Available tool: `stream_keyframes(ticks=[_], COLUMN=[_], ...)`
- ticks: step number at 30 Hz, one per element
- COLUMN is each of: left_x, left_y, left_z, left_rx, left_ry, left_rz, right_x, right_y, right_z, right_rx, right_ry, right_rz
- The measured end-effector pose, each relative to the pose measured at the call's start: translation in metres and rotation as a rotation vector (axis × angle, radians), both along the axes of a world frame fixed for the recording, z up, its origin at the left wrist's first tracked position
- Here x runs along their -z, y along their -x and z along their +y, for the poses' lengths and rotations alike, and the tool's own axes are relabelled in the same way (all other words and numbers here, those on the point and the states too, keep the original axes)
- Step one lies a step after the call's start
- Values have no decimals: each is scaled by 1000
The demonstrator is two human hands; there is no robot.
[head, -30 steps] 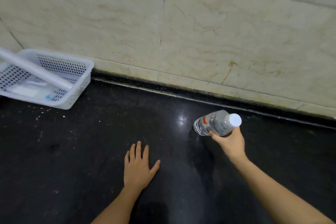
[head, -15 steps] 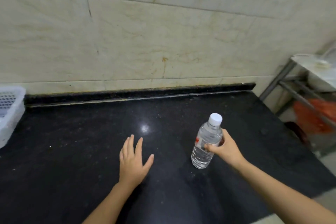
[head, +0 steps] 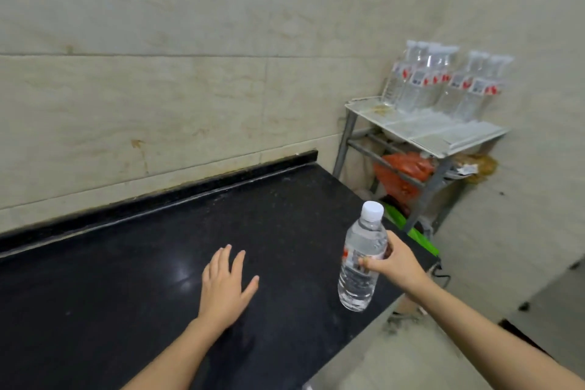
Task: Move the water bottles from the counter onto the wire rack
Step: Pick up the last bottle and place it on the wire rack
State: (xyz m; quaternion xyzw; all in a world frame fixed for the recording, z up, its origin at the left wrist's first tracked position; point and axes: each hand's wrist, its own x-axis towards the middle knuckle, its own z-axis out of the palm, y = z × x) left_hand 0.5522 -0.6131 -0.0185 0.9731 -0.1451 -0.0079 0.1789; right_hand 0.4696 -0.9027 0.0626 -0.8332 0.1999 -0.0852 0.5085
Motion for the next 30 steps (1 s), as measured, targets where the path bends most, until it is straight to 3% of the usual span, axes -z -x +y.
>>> stream_keyframes(ticks=[9, 12, 20, 24, 30], left_x=[-66, -81, -132, -148, -173], left_y=[9, 13, -14, -58, -126], left_z=[-252, -309, -424, -489, -596], left_rx=[218, 253, 329, 413, 399], left_ry=[15, -33, 127, 112, 43], left_rz=[-170, -168, -296, -411, -287], right_x=[-73, -92, -134, -138, -162], right_y=[44, 56, 42, 26, -31], right_z=[-185, -240, -346, -393, -463], right_rx=[80, 164, 381, 336, 351], right_ry=[79, 51, 13, 69, 216], right_rz=[-200, -240, -377, -313, -246])
